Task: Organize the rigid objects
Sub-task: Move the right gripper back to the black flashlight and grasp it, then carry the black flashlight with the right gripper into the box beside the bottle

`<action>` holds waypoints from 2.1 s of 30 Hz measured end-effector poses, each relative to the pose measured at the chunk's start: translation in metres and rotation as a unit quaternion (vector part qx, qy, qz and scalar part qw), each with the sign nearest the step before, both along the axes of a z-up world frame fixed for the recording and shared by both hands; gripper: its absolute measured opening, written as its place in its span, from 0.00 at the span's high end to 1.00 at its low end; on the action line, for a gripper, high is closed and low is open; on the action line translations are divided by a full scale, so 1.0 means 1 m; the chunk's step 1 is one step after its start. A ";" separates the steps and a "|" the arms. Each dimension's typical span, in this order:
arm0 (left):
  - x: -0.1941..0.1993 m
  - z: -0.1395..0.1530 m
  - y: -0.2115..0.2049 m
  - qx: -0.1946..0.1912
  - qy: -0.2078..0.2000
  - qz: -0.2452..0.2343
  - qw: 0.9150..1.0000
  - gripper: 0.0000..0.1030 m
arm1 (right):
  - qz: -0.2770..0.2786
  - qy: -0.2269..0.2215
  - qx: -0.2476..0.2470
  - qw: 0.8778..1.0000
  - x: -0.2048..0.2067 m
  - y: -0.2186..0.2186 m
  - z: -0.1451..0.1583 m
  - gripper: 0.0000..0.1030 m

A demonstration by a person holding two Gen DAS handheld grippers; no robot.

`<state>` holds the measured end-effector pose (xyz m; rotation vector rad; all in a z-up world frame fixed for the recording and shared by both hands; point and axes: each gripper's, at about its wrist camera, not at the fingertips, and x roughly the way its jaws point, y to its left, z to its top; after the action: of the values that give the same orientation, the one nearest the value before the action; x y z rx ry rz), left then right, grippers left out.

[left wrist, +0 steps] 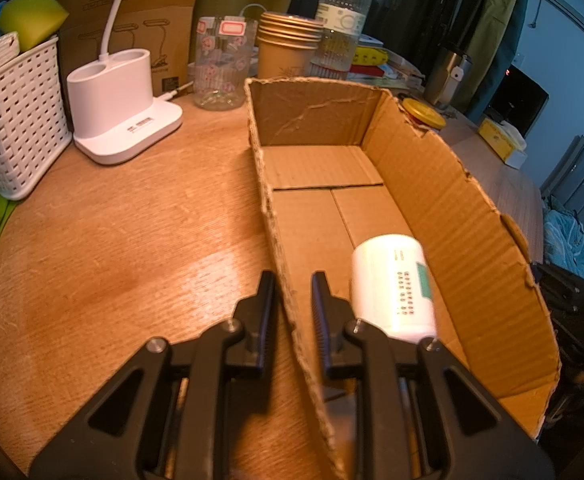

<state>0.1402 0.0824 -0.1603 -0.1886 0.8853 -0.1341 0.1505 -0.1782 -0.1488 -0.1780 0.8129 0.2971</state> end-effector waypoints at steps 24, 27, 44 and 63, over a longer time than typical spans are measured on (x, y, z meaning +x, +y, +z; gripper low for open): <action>0.000 0.000 0.000 0.000 0.000 0.000 1.000 0.81 | 0.007 -0.054 0.010 0.998 -0.016 -0.006 0.036 0.79; 0.000 0.000 0.000 0.000 0.000 0.000 1.000 0.81 | 0.011 -0.065 0.015 0.998 -0.020 -0.005 0.045 0.79; 0.000 0.000 0.000 0.000 0.000 0.001 1.000 0.81 | 0.058 -0.126 0.048 0.989 -0.045 0.019 0.096 0.79; 0.000 0.000 0.000 0.000 0.000 0.001 1.000 0.81 | 0.148 -0.163 0.081 0.972 -0.068 0.071 0.133 0.79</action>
<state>0.1405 0.0824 -0.1602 -0.1899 0.8860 -0.1331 0.0828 -0.1074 -0.0156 -0.1895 0.4314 0.5968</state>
